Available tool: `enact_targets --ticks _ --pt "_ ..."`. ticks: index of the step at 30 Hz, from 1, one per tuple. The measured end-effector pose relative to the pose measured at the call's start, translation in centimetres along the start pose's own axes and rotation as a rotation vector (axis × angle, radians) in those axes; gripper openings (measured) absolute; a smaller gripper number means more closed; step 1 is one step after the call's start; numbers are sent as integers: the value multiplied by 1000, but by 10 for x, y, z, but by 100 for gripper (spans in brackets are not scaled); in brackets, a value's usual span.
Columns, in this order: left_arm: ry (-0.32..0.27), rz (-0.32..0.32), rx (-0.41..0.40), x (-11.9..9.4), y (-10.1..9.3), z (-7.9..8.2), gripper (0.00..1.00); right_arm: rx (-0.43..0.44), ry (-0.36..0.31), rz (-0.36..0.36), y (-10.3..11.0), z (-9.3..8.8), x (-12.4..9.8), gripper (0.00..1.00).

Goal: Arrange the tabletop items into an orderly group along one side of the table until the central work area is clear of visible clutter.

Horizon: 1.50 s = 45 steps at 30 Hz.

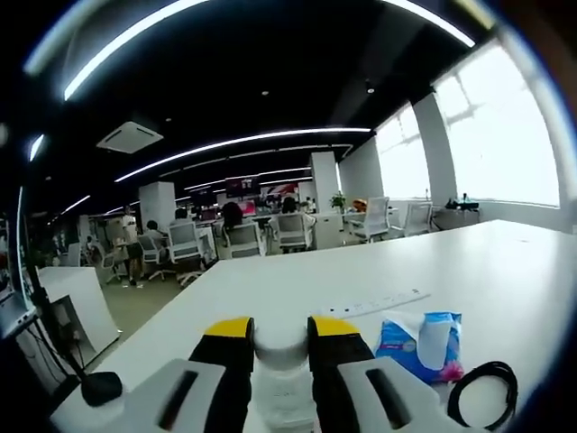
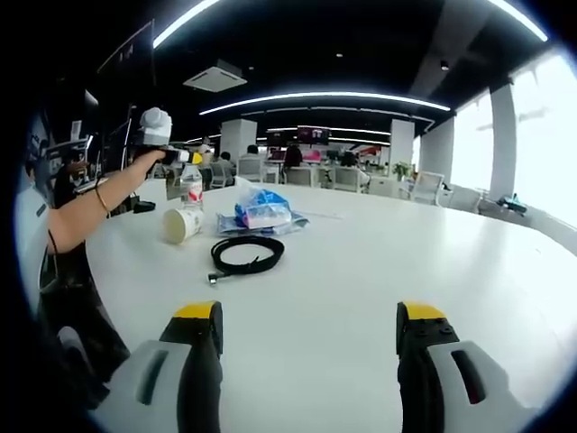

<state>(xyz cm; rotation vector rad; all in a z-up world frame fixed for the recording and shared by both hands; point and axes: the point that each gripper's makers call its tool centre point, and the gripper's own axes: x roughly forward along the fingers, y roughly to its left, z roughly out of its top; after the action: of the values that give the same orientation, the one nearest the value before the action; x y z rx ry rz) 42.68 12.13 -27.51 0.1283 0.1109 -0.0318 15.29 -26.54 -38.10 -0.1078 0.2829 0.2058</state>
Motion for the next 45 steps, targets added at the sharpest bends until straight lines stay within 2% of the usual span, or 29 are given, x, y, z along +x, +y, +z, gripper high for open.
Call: enact_targets --ticks 8,16,21,24,26,29,30,35,36,41,43,45 --pt "0 -45 -13 -4 1 0 21 4 -31 -3 -1 7 -3 77" --pt "-6 -100 -11 -4 -2 0 21 0 -23 0 0 5 -2 77" --pt "-13 -170 -19 -3 -3 1 20 1 -21 -7 -1 5 -3 77" --pt "-19 -236 8 -3 -8 2 20 0 -16 -8 -1 4 -2 77" --pt "-18 -250 6 -3 -7 2 20 -3 -11 -7 0 3 -2 77" --pt "-41 -339 33 -8 -13 3 20 -7 -9 -8 1 4 -1 77" --pt "-40 -343 23 -9 -11 2 20 -8 -9 -9 1 5 -1 77" --pt "-48 -442 -3 -12 -10 3 20 -12 -3 -12 3 6 0 77" --pt "-55 -493 -6 -15 -15 4 20 -14 -1 -12 4 6 1 77" --pt "-63 -570 -16 -19 -10 7 20 -25 6 -13 8 8 2 77" --pt "-75 -562 -7 -20 -7 9 20 -29 4 -16 9 10 2 77" --pt "-76 -607 18 -24 -8 9 20 -34 -1 -20 10 13 1 77"
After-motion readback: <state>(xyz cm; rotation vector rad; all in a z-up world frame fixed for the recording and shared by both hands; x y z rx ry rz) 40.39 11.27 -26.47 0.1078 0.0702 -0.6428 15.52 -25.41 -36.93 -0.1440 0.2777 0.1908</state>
